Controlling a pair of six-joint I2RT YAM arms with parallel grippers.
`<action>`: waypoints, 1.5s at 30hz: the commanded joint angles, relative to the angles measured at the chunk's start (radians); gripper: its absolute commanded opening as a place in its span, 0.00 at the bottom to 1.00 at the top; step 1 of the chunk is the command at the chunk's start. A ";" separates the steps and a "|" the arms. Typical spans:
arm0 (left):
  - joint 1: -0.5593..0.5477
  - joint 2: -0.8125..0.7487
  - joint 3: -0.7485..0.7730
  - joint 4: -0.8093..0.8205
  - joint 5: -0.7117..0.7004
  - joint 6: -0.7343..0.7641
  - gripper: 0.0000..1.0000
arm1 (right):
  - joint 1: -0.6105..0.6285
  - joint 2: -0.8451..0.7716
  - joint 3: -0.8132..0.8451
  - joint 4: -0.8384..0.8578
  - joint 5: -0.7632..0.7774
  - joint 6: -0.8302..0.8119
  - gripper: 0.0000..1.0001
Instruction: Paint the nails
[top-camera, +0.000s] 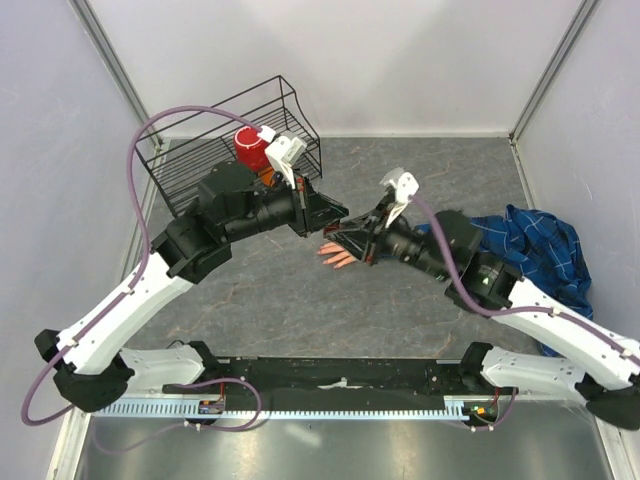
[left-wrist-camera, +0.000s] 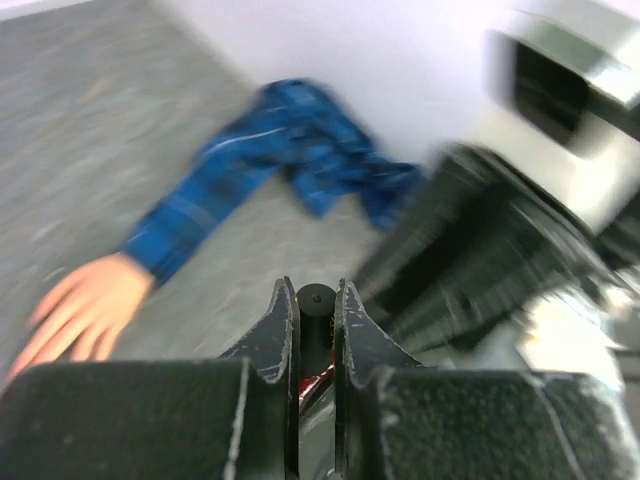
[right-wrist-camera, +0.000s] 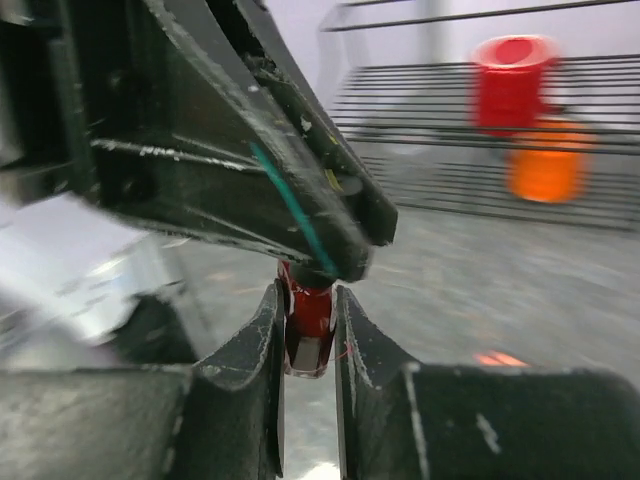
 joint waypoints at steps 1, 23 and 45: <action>-0.112 0.111 0.108 -0.245 -0.417 -0.007 0.02 | 0.290 0.095 0.093 -0.176 0.674 -0.268 0.00; 0.228 -0.179 -0.326 0.541 0.539 -0.309 0.76 | -0.103 -0.041 -0.051 0.049 -0.523 -0.095 0.00; 0.228 -0.097 -0.288 0.553 0.708 -0.334 0.51 | -0.198 0.040 -0.092 0.376 -0.686 0.160 0.00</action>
